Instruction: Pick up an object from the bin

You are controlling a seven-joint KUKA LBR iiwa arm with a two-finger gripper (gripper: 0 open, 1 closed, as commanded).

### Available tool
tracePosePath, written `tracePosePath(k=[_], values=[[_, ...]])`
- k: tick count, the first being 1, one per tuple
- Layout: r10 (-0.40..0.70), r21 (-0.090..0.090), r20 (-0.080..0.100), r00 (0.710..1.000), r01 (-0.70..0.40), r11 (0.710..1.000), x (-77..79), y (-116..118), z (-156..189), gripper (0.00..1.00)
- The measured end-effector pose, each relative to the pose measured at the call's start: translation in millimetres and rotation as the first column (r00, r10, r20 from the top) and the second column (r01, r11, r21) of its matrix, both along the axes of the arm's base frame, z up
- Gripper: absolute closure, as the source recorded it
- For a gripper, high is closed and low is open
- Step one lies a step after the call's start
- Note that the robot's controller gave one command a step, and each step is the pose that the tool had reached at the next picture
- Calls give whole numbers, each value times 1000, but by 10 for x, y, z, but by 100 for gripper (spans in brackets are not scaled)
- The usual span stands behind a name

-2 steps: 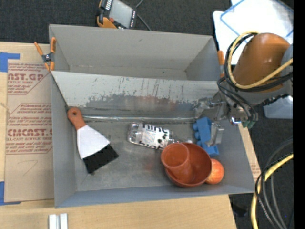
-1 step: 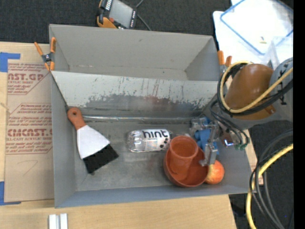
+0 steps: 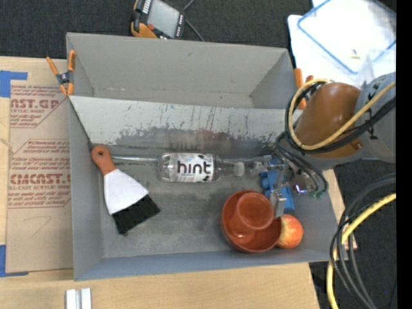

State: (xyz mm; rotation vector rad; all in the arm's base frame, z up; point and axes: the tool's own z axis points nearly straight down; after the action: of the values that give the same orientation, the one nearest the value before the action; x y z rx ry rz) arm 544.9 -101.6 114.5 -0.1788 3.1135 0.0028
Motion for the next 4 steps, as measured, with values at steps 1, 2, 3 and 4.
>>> tracePosePath(k=[1,2,3,4], values=[[24,2,-8,1000,-24,1000,-29,-163,1162,0],[6,-2,12,1000,-6,1000,-47,-85,1062,0],[253,-12,13,967,-253,967,263,-379,657,0],[167,7,-7,986,-167,986,23,397,-24,0]])
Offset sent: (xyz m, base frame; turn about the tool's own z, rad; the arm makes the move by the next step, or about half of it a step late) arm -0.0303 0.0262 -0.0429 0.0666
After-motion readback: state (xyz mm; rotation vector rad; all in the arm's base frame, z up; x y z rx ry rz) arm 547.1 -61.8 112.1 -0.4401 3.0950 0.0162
